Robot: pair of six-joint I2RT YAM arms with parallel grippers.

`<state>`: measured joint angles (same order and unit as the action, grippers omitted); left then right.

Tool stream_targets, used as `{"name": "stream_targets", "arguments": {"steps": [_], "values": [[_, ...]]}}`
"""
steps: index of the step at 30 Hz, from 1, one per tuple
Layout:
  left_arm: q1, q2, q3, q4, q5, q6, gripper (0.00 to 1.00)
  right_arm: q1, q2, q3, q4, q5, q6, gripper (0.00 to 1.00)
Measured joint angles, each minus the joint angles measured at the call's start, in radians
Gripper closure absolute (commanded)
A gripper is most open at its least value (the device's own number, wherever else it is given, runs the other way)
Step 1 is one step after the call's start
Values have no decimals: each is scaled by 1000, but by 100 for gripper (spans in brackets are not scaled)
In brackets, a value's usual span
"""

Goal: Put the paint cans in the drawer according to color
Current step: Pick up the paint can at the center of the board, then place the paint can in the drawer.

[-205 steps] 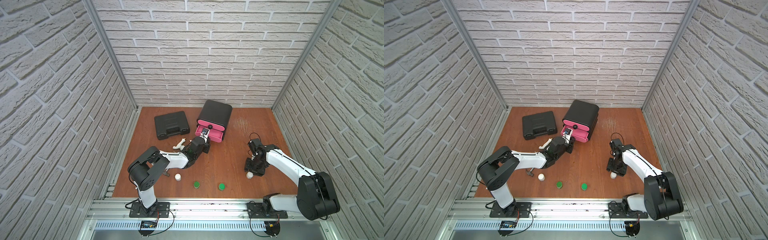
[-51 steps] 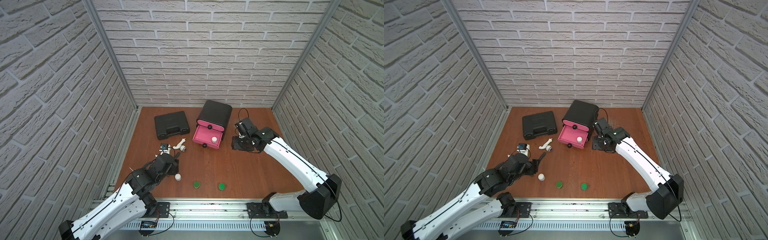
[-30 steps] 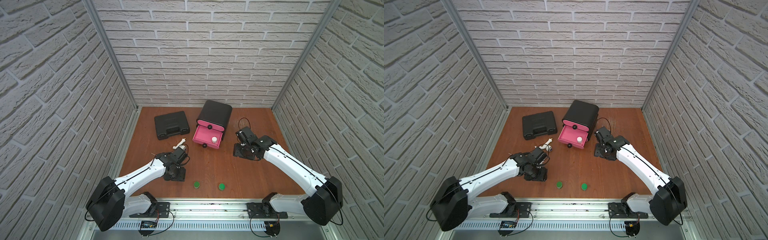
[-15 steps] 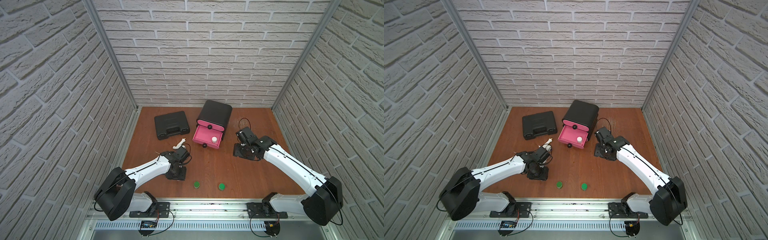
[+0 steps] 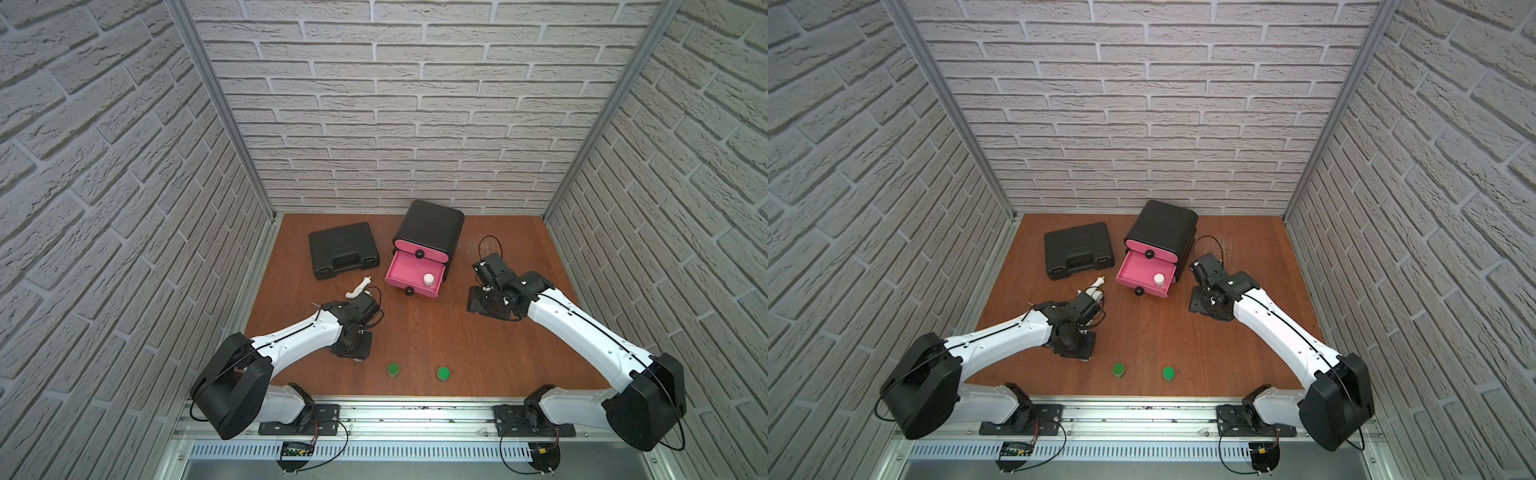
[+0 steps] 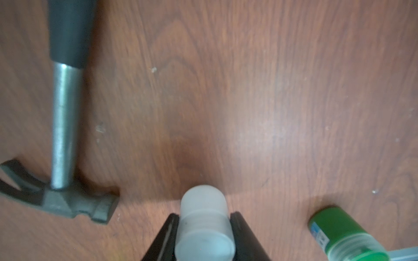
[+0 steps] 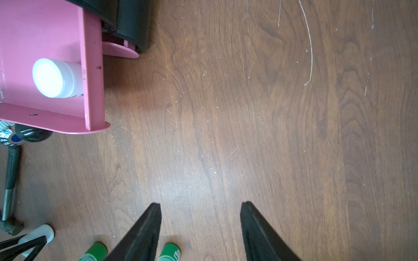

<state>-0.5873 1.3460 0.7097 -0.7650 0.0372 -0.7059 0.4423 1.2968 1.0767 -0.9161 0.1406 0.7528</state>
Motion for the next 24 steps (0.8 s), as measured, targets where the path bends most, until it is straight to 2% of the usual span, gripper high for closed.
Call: {"name": "stream_targets", "arguments": {"steps": [6, 12, 19, 24], "values": [[0, -39, 90, -80, -40, 18, 64, -8, 0, 0, 0, 0, -1, 39], [5, -42, 329, -179, -103, 85, 63, -19, 0, 0, 0, -2, -5, 39], [21, 122, 650, -209, -132, 192, 63, -34, -27, -11, 0, -2, -5, 39], [22, 272, 799, -187, -132, 243, 63, -47, -57, -26, -2, -2, -5, 39]]}}
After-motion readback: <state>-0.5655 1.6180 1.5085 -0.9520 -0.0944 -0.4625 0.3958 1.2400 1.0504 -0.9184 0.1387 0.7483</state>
